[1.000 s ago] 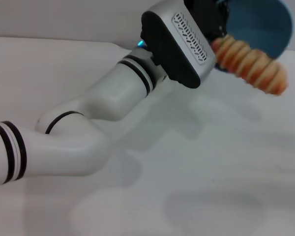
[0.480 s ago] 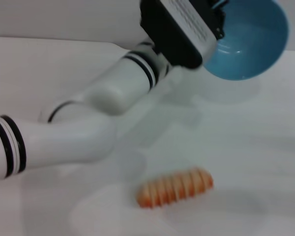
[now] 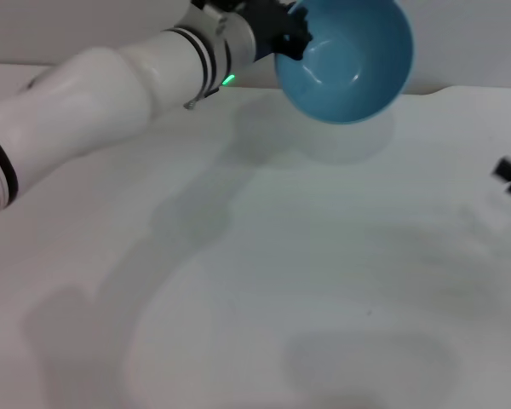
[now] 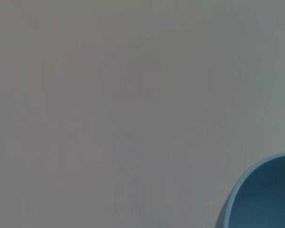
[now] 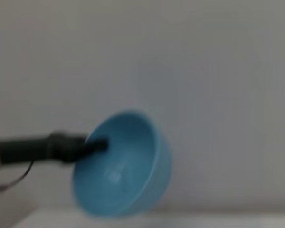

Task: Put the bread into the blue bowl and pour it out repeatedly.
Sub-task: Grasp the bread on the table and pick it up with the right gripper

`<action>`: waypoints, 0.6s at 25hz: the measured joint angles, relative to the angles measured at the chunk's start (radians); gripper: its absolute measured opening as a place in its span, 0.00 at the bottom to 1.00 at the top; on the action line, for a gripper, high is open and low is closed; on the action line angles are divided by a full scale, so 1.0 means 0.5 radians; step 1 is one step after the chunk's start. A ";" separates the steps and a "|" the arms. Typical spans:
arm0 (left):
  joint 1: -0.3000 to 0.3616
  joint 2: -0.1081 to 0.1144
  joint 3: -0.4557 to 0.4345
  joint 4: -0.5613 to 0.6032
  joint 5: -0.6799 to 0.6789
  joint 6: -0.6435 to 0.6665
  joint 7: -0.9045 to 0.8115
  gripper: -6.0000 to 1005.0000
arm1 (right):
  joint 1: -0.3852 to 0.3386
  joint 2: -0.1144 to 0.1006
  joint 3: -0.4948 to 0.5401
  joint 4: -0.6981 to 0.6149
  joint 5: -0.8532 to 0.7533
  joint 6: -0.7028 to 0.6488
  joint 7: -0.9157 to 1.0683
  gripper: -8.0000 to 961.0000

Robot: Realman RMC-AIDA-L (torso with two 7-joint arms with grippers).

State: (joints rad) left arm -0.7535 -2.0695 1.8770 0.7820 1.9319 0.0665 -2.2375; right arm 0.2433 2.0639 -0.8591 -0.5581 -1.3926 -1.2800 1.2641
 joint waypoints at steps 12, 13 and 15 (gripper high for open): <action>-0.088 0.000 -0.088 -0.185 -0.004 0.137 -0.118 0.00 | 0.199 -0.010 -0.001 -0.261 -0.924 -0.256 0.848 0.61; -0.088 0.000 -0.093 -0.185 -0.004 0.145 -0.119 0.00 | 0.204 -0.010 -0.006 -0.270 -0.958 -0.308 0.885 0.61; -0.088 0.001 -0.103 -0.186 -0.005 0.162 -0.121 0.00 | 0.231 -0.004 -0.044 -0.272 -1.063 -0.346 0.971 0.61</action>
State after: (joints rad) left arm -0.7976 -2.0691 1.8253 0.6890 1.9295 0.1473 -2.2979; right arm 0.3588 2.0619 -0.8811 -0.6939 -1.9243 -1.4530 1.7496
